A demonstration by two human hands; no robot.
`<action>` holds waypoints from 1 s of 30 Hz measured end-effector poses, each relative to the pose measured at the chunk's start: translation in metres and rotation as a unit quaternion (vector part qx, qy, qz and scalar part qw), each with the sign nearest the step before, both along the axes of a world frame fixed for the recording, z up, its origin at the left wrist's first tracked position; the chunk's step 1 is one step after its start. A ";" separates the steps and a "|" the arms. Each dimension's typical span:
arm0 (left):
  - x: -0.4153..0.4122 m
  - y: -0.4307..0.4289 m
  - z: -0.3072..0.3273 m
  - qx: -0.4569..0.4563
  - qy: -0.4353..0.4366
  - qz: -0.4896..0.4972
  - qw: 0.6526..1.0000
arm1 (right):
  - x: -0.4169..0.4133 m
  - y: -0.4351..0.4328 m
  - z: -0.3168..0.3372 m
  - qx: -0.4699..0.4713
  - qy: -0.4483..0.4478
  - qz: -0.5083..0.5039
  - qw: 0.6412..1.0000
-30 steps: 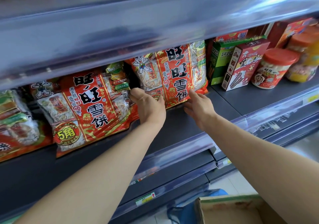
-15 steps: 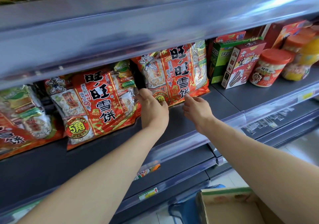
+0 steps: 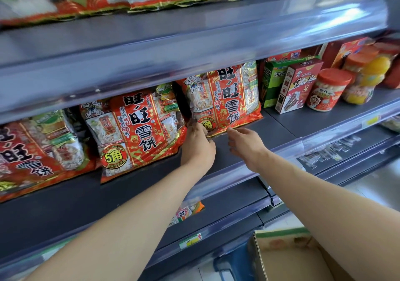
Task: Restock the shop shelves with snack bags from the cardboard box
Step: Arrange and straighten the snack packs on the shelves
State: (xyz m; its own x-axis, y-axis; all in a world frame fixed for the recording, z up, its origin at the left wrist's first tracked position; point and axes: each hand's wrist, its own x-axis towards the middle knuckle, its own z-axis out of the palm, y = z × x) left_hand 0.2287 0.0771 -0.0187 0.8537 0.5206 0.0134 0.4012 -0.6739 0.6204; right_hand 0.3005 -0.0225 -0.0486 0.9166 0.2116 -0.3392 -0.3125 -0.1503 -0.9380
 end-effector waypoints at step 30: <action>-0.217 0.042 0.228 0.302 -0.157 -0.251 0.906 | -0.217 -0.011 0.257 -0.460 -0.506 0.096 0.724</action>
